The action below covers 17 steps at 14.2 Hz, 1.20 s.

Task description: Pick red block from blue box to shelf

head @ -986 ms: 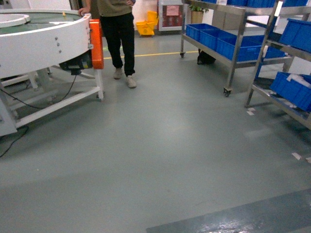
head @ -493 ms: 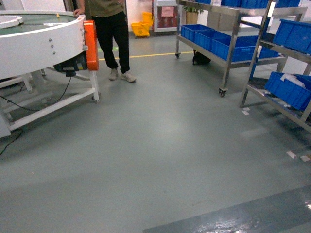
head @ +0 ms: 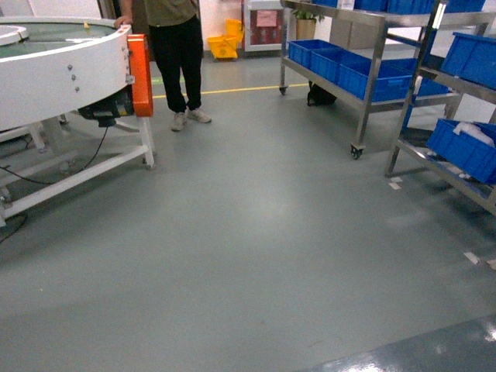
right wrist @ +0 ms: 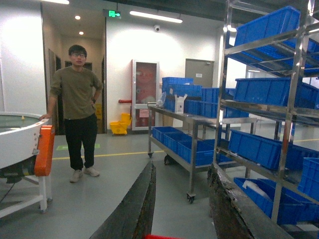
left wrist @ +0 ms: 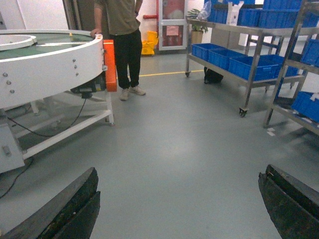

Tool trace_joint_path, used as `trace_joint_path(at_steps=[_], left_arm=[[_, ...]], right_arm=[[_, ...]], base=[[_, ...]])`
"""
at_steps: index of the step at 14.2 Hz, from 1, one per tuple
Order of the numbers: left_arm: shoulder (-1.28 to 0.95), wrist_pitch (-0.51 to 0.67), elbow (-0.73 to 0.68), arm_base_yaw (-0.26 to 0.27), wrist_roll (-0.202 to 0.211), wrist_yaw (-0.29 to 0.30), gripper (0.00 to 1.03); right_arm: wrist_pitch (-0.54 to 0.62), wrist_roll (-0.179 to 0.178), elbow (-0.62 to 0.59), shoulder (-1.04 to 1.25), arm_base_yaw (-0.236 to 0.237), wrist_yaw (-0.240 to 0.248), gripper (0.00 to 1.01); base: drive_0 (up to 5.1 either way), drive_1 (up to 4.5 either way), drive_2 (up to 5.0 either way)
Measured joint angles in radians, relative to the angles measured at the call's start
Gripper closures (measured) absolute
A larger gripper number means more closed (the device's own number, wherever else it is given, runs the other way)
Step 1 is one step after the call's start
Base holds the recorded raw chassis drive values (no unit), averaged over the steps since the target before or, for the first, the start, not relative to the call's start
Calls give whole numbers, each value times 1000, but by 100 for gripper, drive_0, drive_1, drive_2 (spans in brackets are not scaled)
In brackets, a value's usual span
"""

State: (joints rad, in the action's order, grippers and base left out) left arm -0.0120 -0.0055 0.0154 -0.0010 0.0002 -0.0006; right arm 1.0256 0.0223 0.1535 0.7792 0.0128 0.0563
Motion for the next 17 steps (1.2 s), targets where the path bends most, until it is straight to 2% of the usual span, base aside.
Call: trace_joint_path(at_steps=[17], left_arm=[[0,3,0,0,0,0,5]], right_arm=[[2,0,-2,4,0,0,74]], base=[[-5,409,-418]])
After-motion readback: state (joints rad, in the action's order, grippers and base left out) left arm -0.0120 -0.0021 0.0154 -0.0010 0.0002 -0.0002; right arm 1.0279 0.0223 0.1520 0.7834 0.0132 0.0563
